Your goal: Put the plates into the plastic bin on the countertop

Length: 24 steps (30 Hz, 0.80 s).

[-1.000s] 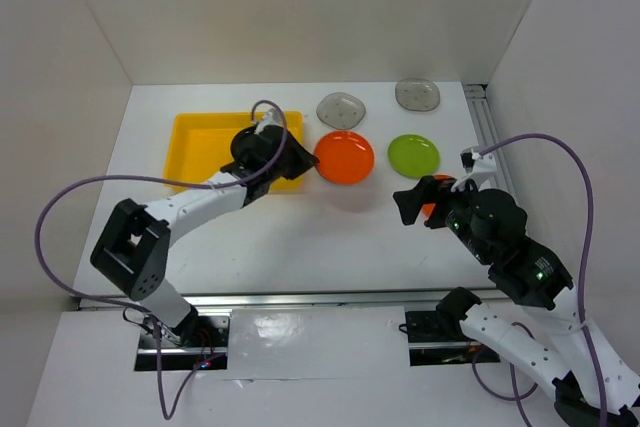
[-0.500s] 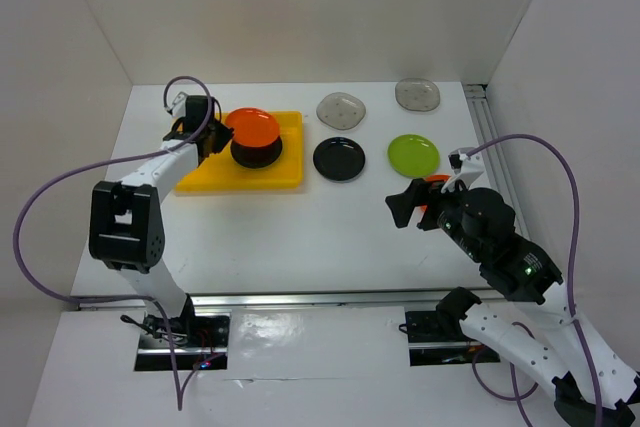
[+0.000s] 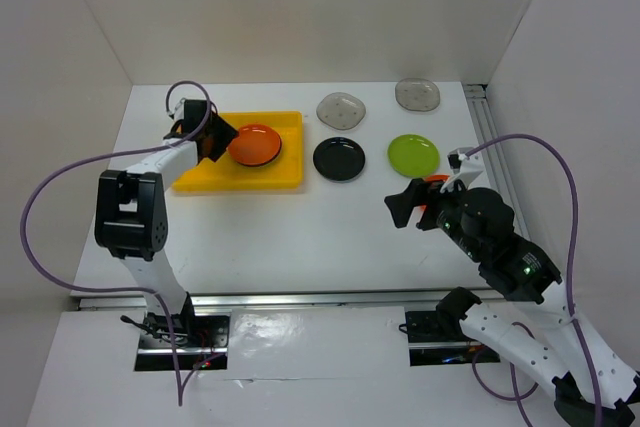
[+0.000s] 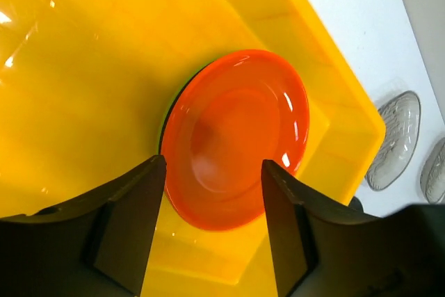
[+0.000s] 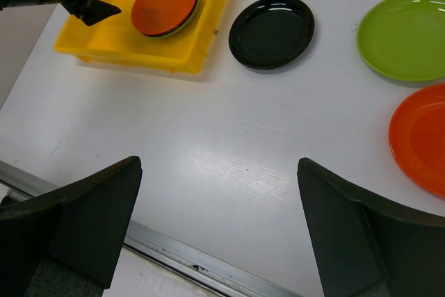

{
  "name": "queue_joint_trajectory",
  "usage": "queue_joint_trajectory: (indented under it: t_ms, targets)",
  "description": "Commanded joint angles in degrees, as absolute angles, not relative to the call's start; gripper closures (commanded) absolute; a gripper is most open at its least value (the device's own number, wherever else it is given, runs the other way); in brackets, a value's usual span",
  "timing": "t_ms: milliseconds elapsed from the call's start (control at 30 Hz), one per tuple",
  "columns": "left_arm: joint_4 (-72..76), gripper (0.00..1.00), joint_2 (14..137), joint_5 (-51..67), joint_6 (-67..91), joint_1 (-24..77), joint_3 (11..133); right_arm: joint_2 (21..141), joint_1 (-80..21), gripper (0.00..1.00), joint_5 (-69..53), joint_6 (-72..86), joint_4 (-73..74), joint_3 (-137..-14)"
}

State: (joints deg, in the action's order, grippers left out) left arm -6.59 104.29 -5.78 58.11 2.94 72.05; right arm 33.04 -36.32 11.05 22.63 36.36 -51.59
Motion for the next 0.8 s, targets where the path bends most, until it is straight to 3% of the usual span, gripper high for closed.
queue_joint_trajectory:
  t_ms: [0,200,400,567,633,767]
  targets:
    - [-2.20,0.30,99.24,-2.91,57.04,2.64,69.00,33.57,-35.95,0.00,10.28,22.06,31.90,-51.24]
    - [-1.84,0.20,86.41,-2.90,55.38,7.72,65.13,34.10,-35.95,0.00,10.28,22.06,31.29,-51.24]
    - [5.96,0.10,80.76,1.12,54.32,25.11,57.15,34.10,-35.95,0.00,20.70,22.59,37.15,-58.86]
    - [16.87,0.07,93.90,4.48,53.53,42.41,60.37,34.62,-35.95,0.00,33.03,27.50,44.38,-65.03]
    - [21.17,0.00,99.29,5.36,54.05,45.86,64.31,34.63,-35.95,0.00,37.76,29.43,48.58,-67.22]
    - [25.22,0.00,115.87,7.56,56.68,51.67,73.10,31.83,-35.42,0.00,42.62,31.55,50.62,-69.34]
